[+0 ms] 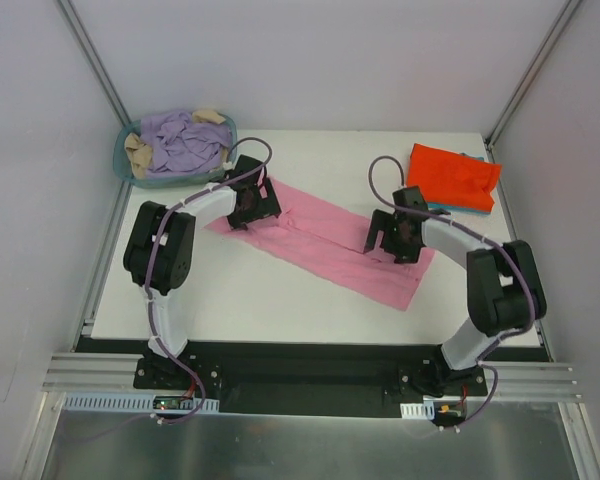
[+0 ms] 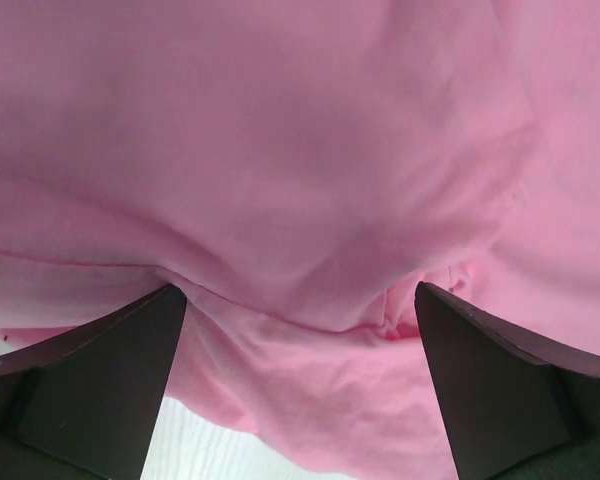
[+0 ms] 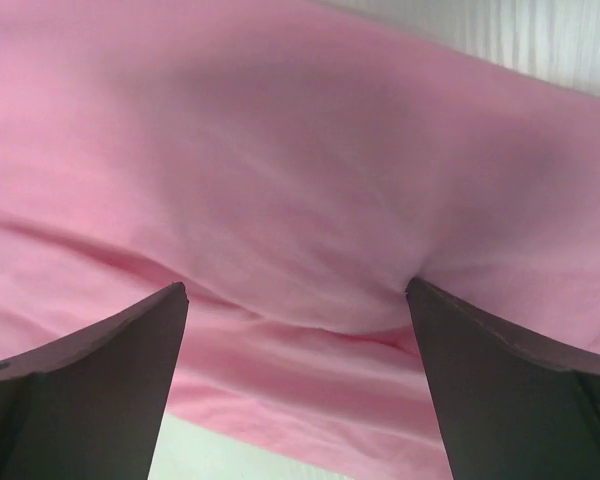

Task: Fold and stack the t-shirts
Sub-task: Rotate the tshirt 90 degrees

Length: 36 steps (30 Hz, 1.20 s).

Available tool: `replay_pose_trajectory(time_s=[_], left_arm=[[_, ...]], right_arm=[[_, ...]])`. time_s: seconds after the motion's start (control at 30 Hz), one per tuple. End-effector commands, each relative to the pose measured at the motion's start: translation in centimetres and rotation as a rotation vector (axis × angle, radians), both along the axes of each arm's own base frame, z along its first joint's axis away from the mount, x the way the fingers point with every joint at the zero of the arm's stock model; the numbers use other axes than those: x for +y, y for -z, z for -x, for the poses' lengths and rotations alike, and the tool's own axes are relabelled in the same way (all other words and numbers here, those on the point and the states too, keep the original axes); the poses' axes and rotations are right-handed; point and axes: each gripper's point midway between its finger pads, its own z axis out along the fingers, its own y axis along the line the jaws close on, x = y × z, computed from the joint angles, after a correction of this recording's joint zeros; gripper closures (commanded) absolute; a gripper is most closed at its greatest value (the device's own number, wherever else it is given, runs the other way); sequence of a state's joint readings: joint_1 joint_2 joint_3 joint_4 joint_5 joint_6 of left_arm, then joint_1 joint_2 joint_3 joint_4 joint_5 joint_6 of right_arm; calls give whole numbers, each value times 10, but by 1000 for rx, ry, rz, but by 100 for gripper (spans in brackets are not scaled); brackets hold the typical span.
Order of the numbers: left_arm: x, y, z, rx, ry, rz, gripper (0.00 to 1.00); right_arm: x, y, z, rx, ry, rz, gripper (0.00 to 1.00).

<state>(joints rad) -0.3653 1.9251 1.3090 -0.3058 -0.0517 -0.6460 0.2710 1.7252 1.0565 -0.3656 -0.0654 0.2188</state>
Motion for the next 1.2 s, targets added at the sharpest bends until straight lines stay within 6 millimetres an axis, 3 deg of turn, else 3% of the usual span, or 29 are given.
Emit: replay_pose_trajectory(time_s=[0.0, 0.03, 0.1, 0.17, 0.2, 0.23, 0.27, 0.3, 0.33, 0.37, 0.4, 0.43, 0.5, 0.6, 0.77, 0.9, 0.97, 1.1, 1.17], left_arm=[[-37, -5, -28, -25, 72, 85, 1], [-43, 5, -29, -6, 93, 94, 1], [-65, -4, -41, -31, 133, 130, 1], [-83, 8, -46, -16, 171, 140, 1], [-97, -6, -58, -49, 195, 180, 1], [-104, 8, -61, -28, 207, 185, 1], [-112, 9, -66, -30, 220, 202, 1], [-126, -7, -82, -76, 242, 238, 1], [-129, 11, -85, -40, 242, 237, 1], [-134, 11, -92, -42, 249, 251, 1], [-142, -10, -109, -84, 256, 289, 1], [-149, 0, -106, -30, 243, 337, 0], [-152, -7, -119, -44, 217, 367, 1], [-139, 0, -122, -14, 143, 373, 1], [-128, -8, -123, -30, 149, 359, 1], [-127, -25, -133, -89, 183, 345, 1], [-127, -32, -137, -98, 192, 371, 1], [-132, -74, -144, -179, 246, 405, 0], [-132, -108, -146, -250, 280, 403, 1]], right_arm=[[13, 17, 103, 165, -1, -40, 3], [13, 16, 115, 157, 3, -26, 3], [21, 16, 156, 170, -66, -17, 3], [41, 16, 191, 190, -162, -26, 3], [50, 15, 201, 199, -200, -37, 3], [61, 14, 211, 214, -227, -53, 3], [81, 7, 223, 203, -316, -67, 3], [92, 8, 227, 204, -353, -69, 3], [102, 6, 227, 186, -383, -65, 3], [115, 3, 233, 165, -439, -54, 3], [125, -1, 228, 152, -445, -30, 3], [131, -4, 221, 116, -451, -7, 3], [155, -17, 218, 70, -509, -22, 3], [170, -21, 218, 44, -585, -23, 3], [187, -36, 219, 11, -651, -73, 3], [181, -53, 213, -46, -655, -70, 3], [170, -64, 197, -132, -626, -5, 3], [139, -88, 175, -205, -548, 108, 3], [126, -95, 162, -239, -493, 175, 3]])
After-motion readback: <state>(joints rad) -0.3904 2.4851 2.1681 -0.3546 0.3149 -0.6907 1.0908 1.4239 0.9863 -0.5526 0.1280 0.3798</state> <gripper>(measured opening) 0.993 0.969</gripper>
